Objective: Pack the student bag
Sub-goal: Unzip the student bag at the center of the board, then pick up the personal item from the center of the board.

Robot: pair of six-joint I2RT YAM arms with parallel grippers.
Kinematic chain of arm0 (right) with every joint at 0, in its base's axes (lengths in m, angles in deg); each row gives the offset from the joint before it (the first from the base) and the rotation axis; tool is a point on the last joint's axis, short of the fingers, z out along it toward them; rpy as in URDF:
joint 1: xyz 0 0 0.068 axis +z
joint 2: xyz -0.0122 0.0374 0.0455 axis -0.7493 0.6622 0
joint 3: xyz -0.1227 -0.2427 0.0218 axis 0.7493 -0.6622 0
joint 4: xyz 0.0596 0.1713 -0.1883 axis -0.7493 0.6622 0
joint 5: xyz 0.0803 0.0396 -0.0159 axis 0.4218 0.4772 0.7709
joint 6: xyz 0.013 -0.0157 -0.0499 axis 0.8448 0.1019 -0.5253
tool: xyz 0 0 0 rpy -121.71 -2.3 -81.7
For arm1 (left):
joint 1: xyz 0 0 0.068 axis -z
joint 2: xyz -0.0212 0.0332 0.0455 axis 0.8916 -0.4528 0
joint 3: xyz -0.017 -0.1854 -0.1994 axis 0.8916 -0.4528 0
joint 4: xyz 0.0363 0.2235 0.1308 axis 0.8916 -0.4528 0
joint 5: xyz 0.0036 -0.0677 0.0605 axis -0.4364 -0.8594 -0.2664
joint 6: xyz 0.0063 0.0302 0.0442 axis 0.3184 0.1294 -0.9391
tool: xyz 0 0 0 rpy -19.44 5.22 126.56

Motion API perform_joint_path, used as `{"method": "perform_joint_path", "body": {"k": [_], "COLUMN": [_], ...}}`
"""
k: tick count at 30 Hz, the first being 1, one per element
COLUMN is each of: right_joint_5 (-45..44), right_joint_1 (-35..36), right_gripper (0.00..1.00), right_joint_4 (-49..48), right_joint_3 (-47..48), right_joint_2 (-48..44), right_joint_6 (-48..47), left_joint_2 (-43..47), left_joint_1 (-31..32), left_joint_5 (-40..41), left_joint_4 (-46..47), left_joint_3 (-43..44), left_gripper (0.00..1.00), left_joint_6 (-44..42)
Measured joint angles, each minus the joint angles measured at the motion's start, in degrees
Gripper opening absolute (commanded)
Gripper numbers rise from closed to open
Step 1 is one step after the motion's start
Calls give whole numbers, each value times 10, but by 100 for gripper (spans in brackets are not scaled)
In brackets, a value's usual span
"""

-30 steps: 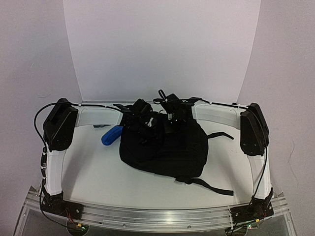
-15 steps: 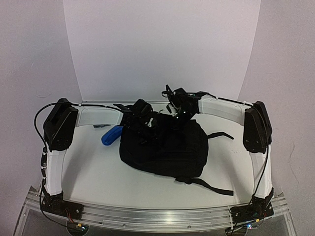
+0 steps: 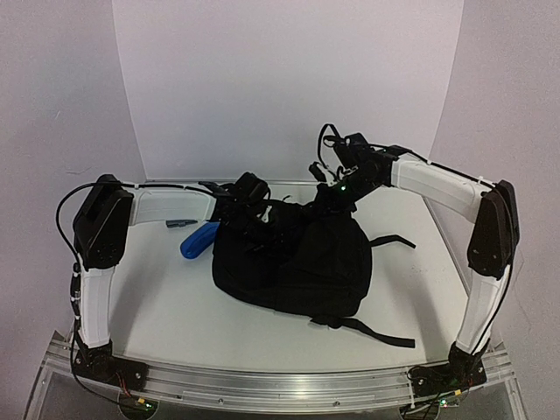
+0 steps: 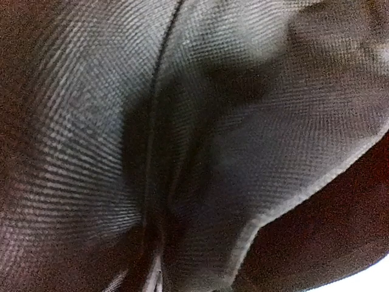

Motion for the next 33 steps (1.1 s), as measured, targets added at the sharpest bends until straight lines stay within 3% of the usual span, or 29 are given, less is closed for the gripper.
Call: {"method": "perform_joint_path", "body": {"k": [5,9,10,15,20,24,33], "right_joint_5": [23,32,35,45,51,52,52], "right_joint_1": [-1,-2,-3,-9,-12,-14,-14], "right_gripper": [0,0,0,0,0,0,0], "right_joint_4": [-12,-16,-18,-22,-23,-23,-23], "right_joint_3": [-22,-30,-31,-34,-34,-34,-34], "right_joint_2": [-2,-2,-2,-2,-2,-2,-2], "right_joint_6": [-22,-34,-37,-46,-49,-49,-49], "left_joint_2": [17,65,82,195,274,251,123], "left_joint_1": [0,-7,-10,-65,-198,-254,-260], "left_joint_5": [1,6,8,31,86,139,233], "left_joint_4": [-3,-4,-6,-41,-115,-182,-278], "left_joint_3": [-3,-24,-29,-51,-82,-85,-44], "left_gripper": [63,95,99,100,100,100,100], "left_joint_6": [-10,-24,-29,-60,-100,-142,-256]}}
